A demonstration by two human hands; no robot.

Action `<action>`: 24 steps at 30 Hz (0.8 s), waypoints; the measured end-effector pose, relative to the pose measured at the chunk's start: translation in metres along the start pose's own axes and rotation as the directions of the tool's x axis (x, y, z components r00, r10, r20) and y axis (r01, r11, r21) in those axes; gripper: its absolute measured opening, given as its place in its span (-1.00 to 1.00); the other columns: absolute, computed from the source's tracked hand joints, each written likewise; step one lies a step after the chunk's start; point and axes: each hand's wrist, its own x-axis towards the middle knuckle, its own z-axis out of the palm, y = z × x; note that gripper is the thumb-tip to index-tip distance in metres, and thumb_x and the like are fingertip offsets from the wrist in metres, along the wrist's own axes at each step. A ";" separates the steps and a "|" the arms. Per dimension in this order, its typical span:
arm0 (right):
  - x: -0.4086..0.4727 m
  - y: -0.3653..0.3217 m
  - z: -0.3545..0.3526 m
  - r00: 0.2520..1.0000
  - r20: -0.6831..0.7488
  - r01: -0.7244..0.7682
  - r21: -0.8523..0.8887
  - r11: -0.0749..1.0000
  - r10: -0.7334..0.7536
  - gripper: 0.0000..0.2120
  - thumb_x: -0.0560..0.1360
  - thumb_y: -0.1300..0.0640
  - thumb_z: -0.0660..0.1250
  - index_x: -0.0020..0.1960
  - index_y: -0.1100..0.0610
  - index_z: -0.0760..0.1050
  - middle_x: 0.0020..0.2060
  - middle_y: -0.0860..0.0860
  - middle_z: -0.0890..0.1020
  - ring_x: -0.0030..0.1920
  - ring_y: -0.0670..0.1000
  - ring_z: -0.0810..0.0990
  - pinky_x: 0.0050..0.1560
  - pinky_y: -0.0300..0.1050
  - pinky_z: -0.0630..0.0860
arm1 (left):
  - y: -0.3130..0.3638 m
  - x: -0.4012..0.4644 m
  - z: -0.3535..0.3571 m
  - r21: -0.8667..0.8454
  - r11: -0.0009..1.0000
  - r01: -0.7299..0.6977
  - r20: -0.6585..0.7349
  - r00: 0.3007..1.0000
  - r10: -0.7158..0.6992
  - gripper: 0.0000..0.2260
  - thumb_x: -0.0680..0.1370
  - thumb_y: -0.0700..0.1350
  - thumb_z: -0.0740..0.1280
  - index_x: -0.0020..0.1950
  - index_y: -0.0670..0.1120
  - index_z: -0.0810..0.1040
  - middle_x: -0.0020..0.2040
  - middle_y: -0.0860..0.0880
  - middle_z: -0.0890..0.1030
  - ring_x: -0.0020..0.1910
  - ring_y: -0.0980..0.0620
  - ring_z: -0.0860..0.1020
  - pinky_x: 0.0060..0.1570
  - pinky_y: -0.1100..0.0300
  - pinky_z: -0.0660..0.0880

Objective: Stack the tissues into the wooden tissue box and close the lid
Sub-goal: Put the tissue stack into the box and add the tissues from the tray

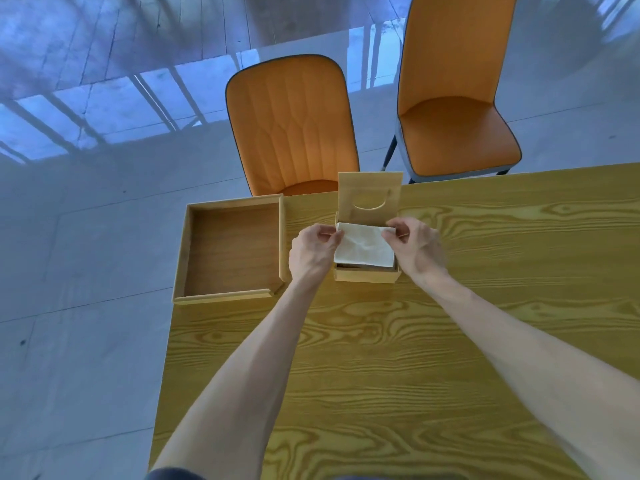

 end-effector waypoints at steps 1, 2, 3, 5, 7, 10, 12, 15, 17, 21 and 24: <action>0.001 0.001 0.001 1.000 -0.011 -0.002 -0.007 1.000 0.002 -0.75 0.55 -0.01 0.36 0.12 0.12 0.62 -0.06 0.04 0.71 -0.09 0.04 0.65 -0.08 -0.02 0.60 | 0.002 0.001 0.001 0.015 1.000 0.008 -0.010 1.000 -0.007 -0.75 0.56 0.11 0.39 0.14 0.01 0.68 0.07 0.05 0.72 0.06 0.02 0.65 -0.05 0.19 0.48; 0.002 0.001 0.002 1.000 -0.013 -0.007 -0.019 1.000 0.007 -0.76 0.55 -0.01 0.36 0.10 0.12 0.63 -0.07 0.04 0.71 -0.10 0.04 0.65 -0.11 -0.03 0.60 | 0.004 0.001 0.003 0.038 0.999 0.013 -0.018 1.000 -0.013 -0.75 0.56 0.10 0.39 0.13 0.01 0.68 0.07 0.05 0.72 0.06 0.01 0.65 -0.05 0.18 0.49; 0.003 0.003 0.002 1.000 -0.011 -0.015 -0.028 1.000 0.014 -0.77 0.54 -0.01 0.36 0.08 0.12 0.64 -0.08 0.03 0.71 -0.10 0.04 0.65 -0.12 -0.03 0.61 | 0.006 0.002 0.004 0.066 0.998 0.016 -0.021 1.000 -0.015 -0.76 0.56 0.10 0.38 0.13 0.01 0.69 0.07 0.05 0.72 0.06 0.01 0.65 -0.06 0.17 0.50; 0.004 0.005 0.003 1.000 -0.006 -0.022 -0.036 0.999 0.021 -0.78 0.54 -0.01 0.36 0.06 0.11 0.65 -0.10 0.02 0.71 -0.11 0.03 0.65 -0.12 -0.01 0.61 | 0.006 0.004 0.007 0.123 0.992 0.008 -0.018 1.000 -0.006 -0.76 0.56 0.09 0.38 0.12 0.01 0.69 0.08 0.05 0.72 0.07 0.00 0.65 -0.06 0.15 0.51; 0.005 0.006 0.003 1.000 -0.013 -0.004 -0.062 0.998 0.003 -0.79 0.54 0.00 0.36 0.06 0.10 0.66 -0.08 0.03 0.72 -0.09 0.04 0.66 -0.09 0.01 0.62 | 0.005 0.005 0.010 0.169 0.986 -0.009 -0.020 1.000 0.013 -0.76 0.56 0.09 0.38 0.12 0.00 0.69 0.12 0.02 0.70 0.10 -0.02 0.63 -0.02 0.10 0.53; 0.008 0.004 0.005 0.999 -0.038 0.010 -0.105 0.994 -0.014 -0.79 0.53 0.00 0.38 0.07 0.09 0.66 -0.04 0.05 0.72 -0.03 0.07 0.64 -0.07 -0.02 0.60 | 0.004 0.008 0.014 0.200 0.980 -0.019 -0.028 0.999 0.025 -0.76 0.56 0.10 0.38 0.11 0.01 0.67 0.18 -0.01 0.64 0.14 -0.04 0.59 0.05 0.05 0.53; 0.010 0.004 0.007 0.999 -0.047 0.008 -0.138 0.990 -0.014 -0.79 0.52 0.00 0.40 0.07 0.07 0.67 -0.03 0.06 0.70 -0.01 0.07 0.62 -0.07 -0.10 0.54 | 0.005 0.008 0.016 0.203 0.979 -0.026 -0.038 0.999 0.035 -0.77 0.55 0.10 0.39 0.10 0.00 0.67 0.18 -0.01 0.64 0.14 -0.04 0.59 0.02 0.09 0.50; 0.013 0.005 0.009 0.999 -0.049 0.007 -0.147 0.989 -0.014 -0.82 0.51 0.02 0.42 0.06 0.06 0.68 -0.01 0.05 0.65 -0.05 0.06 0.62 -0.06 -0.09 0.54 | 0.004 0.008 0.018 0.177 0.983 -0.037 -0.051 0.998 0.047 -0.79 0.54 0.07 0.40 0.09 -0.01 0.64 0.14 0.03 0.67 0.11 -0.03 0.61 0.00 0.10 0.49; 0.014 0.006 0.009 0.999 -0.050 0.003 -0.130 0.992 -0.009 -0.82 0.50 0.04 0.43 0.06 0.08 0.67 0.00 0.05 0.63 -0.08 0.06 0.62 -0.05 -0.04 0.58 | 0.003 0.008 0.018 0.151 0.988 -0.020 -0.047 0.999 0.028 -0.78 0.52 0.04 0.42 0.11 -0.01 0.58 0.11 0.04 0.68 0.06 -0.03 0.62 0.01 0.06 0.52; 0.019 0.007 0.009 0.997 -0.075 -0.001 -0.106 0.994 -0.007 -0.74 0.47 0.05 0.48 0.09 0.11 0.54 -0.09 0.03 0.62 -0.14 0.02 0.58 -0.17 -0.09 0.52 | -0.001 0.010 0.016 0.136 0.991 0.006 -0.007 1.000 -0.006 -0.66 0.52 0.00 0.43 0.23 0.00 0.44 0.09 0.02 0.69 -0.02 -0.08 0.65 0.02 -0.04 0.58; 0.024 0.007 0.008 0.998 -0.062 -0.028 -0.072 0.997 0.024 -0.54 0.45 0.07 0.49 0.26 0.09 0.37 -0.09 0.03 0.60 -0.15 -0.02 0.52 -0.19 -0.13 0.42 | -0.002 0.013 0.012 0.161 0.987 -0.015 0.059 0.998 0.006 -0.48 0.54 0.00 0.41 0.44 0.09 0.30 0.14 0.01 0.66 0.00 -0.11 0.64 0.02 -0.05 0.59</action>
